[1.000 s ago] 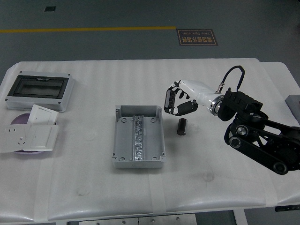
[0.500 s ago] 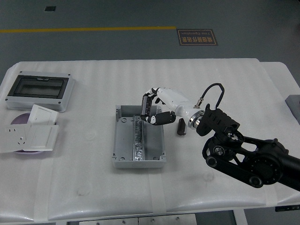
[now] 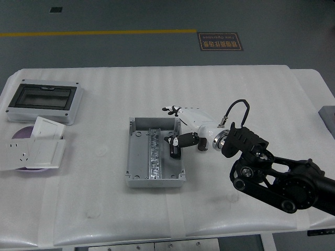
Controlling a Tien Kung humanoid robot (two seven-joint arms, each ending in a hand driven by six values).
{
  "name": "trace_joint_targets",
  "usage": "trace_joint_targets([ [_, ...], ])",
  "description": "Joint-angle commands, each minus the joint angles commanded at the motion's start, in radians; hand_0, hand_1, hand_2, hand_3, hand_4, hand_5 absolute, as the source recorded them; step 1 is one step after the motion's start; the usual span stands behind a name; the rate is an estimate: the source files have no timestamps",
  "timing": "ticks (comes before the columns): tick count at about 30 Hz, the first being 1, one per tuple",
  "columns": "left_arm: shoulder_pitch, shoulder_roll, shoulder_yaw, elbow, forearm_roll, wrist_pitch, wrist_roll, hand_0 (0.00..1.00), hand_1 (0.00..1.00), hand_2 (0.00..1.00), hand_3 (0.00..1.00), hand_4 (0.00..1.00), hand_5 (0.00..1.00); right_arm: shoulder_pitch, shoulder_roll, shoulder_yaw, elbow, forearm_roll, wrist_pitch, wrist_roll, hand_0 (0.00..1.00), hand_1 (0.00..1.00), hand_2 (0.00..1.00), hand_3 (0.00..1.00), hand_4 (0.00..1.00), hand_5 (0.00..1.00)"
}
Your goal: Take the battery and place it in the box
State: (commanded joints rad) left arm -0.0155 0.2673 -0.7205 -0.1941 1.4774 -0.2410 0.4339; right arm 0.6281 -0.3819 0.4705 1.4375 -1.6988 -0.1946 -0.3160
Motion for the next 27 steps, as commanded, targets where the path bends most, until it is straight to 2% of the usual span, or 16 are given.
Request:
trace_joint_targets([
  [7,-0.001,0.001,0.007,0.0,-0.011,0.002,-0.001,0.65,0.666,0.598,0.63,0.619,0.006,-0.059,-0.116,0.096,0.006,0.001,0.019,-0.003,0.854,0.829,0.866,0.956,0.762,0.294],
  [13,-0.004,0.001,0.011,0.0,-0.015,0.003,-0.001,0.65,0.666,0.598,0.629,0.618,0.006,-0.074,-0.192,0.067,0.002,0.025,0.051,-0.011,0.85,0.826,0.866,0.951,0.766,0.298],
  [20,-0.005,0.0,0.01,0.0,-0.013,0.002,-0.001,0.651,0.666,0.597,0.628,0.618,0.004,-0.073,-0.218,0.03,0.024,0.077,0.083,-0.009,0.85,0.828,0.864,0.946,0.787,0.309],
  [24,-0.004,0.001,0.009,0.0,-0.011,0.002,-0.001,0.651,0.666,0.597,0.628,0.618,0.004,-0.063,-0.213,0.015,0.021,0.115,0.092,-0.004,0.85,0.828,0.864,0.946,0.787,0.309],
  [25,-0.004,0.002,0.009,0.001,-0.011,0.002,-0.001,0.652,0.667,0.597,0.625,0.617,0.004,-0.061,-0.21,0.012,0.018,0.123,0.093,-0.003,0.851,0.828,0.864,0.947,0.827,0.348],
  [27,-0.004,0.003,0.01,0.001,-0.011,0.002,-0.001,0.652,0.667,0.597,0.625,0.617,0.004,-0.057,-0.205,0.008,0.011,0.136,0.094,-0.002,0.851,0.828,0.864,0.947,0.827,0.348],
])
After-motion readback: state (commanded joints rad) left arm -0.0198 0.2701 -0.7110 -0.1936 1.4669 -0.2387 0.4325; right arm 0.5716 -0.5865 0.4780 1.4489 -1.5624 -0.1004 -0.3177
